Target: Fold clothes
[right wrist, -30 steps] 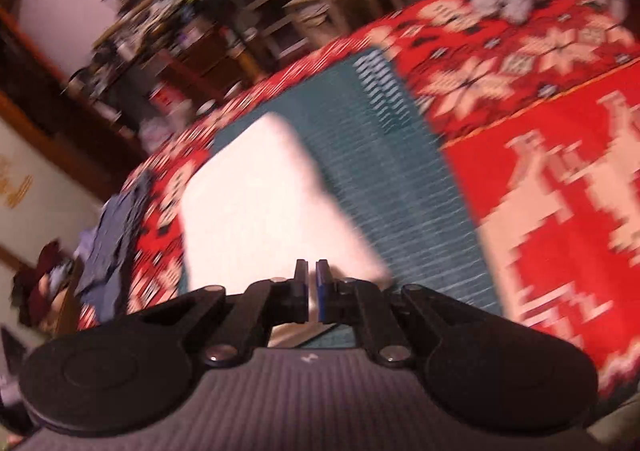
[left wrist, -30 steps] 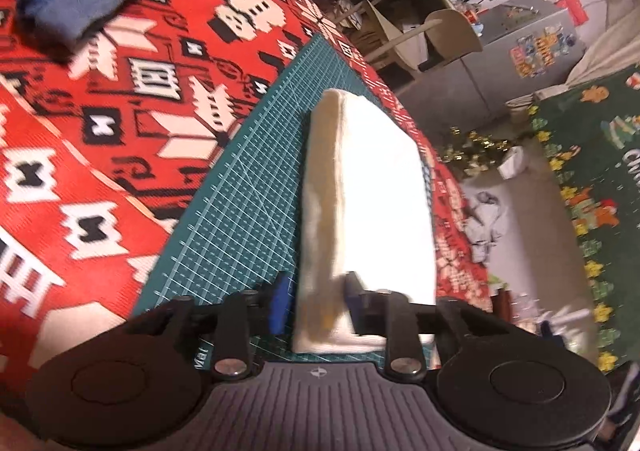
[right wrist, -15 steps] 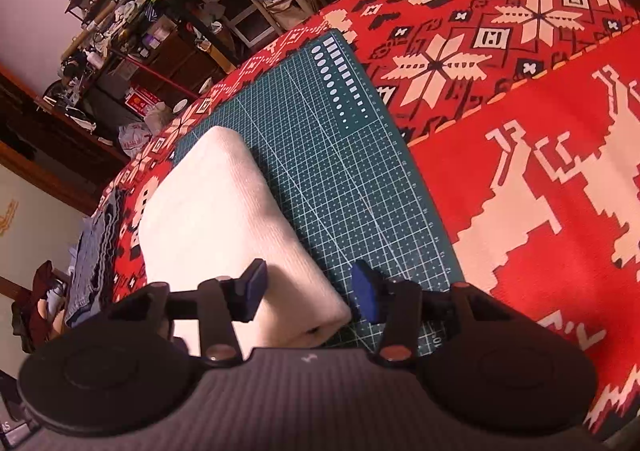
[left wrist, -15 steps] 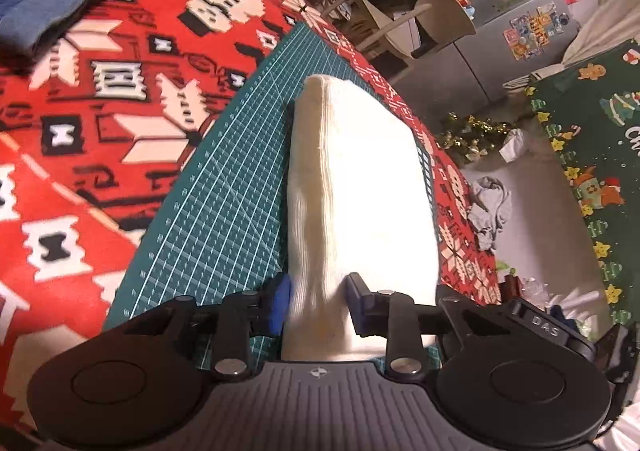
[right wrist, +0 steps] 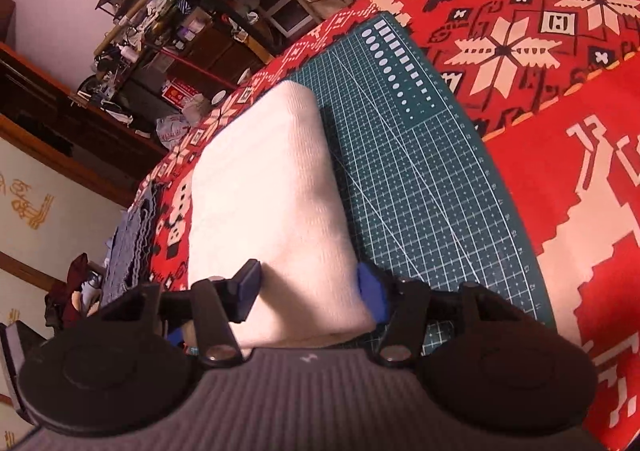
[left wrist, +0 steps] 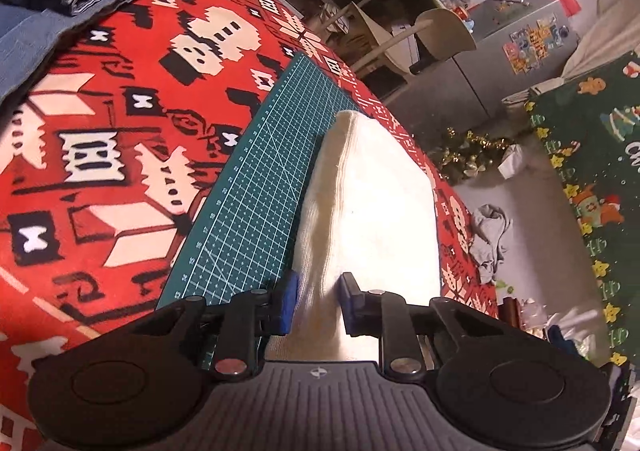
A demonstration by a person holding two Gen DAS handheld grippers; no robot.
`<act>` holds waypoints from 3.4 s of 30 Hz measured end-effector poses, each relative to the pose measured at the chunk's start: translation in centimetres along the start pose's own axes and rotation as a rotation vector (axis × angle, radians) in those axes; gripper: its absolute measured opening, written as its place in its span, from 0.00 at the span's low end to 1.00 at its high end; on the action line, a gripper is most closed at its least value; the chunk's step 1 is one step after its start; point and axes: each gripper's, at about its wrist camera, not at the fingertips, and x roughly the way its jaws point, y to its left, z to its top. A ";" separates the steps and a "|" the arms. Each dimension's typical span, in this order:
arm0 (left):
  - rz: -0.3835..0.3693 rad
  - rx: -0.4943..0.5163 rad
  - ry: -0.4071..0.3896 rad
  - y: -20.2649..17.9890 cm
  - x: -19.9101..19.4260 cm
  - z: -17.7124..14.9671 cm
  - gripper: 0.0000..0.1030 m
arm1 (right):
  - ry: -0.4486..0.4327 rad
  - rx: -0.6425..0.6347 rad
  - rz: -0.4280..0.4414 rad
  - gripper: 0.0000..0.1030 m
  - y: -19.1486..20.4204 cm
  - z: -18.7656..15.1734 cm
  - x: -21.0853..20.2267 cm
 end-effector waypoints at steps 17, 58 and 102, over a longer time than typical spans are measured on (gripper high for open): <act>0.013 -0.030 0.066 0.6 -2.7 -2.2 0.27 | 0.022 0.071 -0.010 0.31 -0.9 -1.7 -2.1; 0.322 0.626 0.043 -5.7 -0.6 -6.1 0.14 | -0.005 -0.176 -0.040 0.30 2.9 -2.5 -5.2; 0.022 0.308 0.059 -2.7 2.0 -1.6 0.00 | -0.026 -0.102 -0.237 0.08 -1.3 2.6 -2.7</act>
